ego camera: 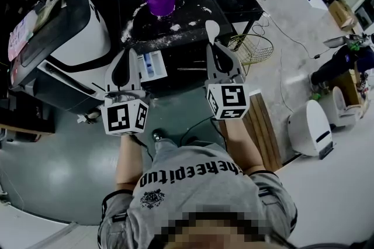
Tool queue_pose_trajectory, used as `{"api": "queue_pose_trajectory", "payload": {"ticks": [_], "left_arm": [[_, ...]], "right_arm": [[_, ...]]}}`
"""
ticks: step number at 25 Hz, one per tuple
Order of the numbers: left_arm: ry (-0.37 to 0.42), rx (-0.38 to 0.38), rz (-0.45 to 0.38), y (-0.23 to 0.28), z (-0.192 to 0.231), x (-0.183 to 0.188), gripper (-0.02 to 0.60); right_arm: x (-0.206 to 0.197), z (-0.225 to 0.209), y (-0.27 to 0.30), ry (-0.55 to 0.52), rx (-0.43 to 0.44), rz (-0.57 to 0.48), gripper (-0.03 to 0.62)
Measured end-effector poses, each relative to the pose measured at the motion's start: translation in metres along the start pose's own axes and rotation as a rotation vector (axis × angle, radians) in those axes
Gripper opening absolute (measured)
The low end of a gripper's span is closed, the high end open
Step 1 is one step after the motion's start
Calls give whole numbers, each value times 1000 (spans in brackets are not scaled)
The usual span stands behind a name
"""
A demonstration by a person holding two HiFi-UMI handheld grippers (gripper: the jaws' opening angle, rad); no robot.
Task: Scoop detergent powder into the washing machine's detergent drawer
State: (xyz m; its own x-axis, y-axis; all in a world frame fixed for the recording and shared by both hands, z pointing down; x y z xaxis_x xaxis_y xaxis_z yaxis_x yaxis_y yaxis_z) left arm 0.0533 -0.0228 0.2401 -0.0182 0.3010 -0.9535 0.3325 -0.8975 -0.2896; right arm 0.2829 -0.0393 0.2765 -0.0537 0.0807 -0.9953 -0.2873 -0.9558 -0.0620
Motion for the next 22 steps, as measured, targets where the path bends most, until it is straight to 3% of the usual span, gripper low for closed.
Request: {"api": "queue_pose_trajectory", "payload": {"ticks": [22], "left_arm": [[-2, 9, -5, 1, -10, 2, 3]], "right_arm": [[3, -4, -5, -6, 17, -11, 5]]}}
Point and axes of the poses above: the fingertips, and each gripper's own axes: y forward along the fingers, z to its left, x out of its top, the point moved 4 cm from there along -y, backward along the fingers, and after that the axes turned 3 degrees about y, right-handed, at the moved point
